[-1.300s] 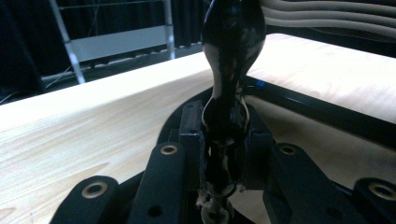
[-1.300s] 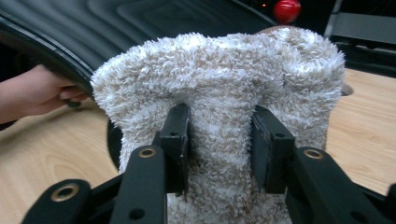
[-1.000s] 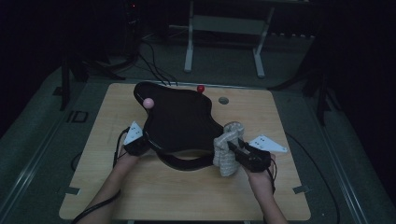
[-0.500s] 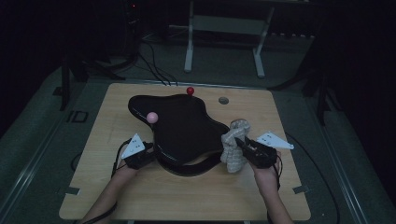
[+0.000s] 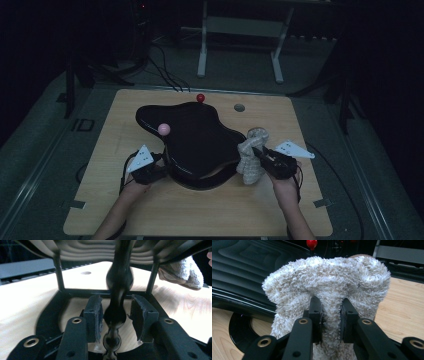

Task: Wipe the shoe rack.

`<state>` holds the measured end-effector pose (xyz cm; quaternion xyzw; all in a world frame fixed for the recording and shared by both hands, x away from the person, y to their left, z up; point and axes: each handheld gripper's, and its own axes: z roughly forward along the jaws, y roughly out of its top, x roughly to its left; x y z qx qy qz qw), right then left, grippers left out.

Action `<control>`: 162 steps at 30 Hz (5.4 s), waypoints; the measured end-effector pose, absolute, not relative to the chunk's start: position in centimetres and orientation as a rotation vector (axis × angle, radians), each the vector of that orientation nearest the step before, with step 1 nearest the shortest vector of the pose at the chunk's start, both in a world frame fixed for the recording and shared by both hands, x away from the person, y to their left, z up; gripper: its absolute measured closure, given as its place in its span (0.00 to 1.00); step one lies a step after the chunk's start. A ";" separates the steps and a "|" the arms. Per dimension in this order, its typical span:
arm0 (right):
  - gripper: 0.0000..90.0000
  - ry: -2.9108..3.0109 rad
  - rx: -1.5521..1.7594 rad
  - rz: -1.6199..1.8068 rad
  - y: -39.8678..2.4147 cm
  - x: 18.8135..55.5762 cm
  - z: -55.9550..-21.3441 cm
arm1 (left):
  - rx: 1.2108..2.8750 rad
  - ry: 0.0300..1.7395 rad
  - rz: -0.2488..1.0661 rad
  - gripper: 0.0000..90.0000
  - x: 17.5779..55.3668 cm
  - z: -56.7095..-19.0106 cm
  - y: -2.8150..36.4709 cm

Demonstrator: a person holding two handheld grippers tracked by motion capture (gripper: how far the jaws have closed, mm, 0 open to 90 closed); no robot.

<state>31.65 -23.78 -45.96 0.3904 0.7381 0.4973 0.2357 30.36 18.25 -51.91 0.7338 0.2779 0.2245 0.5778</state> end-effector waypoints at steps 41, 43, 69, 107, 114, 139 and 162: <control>0.84 2.097 1.087 1.339 -23.1 29.5 -48.5 | 1.631 0.621 0.571 0.84 29.9 -47.2 18.6; 0.84 2.079 1.074 1.366 -23.1 29.2 -47.9 | 1.631 0.625 0.570 0.84 29.9 -47.2 18.6; 0.84 2.095 1.057 1.370 -22.1 28.5 -47.5 | 1.659 0.649 0.592 0.83 29.5 -46.8 18.2; 0.83 2.083 0.991 1.423 -20.0 27.6 -45.7 | 1.654 0.630 0.577 0.83 29.5 -46.9 18.2; 0.83 2.104 0.992 1.431 -19.7 27.3 -45.7 | 1.656 0.627 0.576 0.83 29.5 -46.9 18.2; 0.83 2.122 0.951 1.464 -18.4 26.3 -44.5 | 1.666 0.628 0.556 0.80 29.3 -46.7 17.9; 0.83 2.133 0.858 1.498 -17.4 24.7 -43.3 | 1.673 0.645 0.566 0.84 29.2 -46.5 17.5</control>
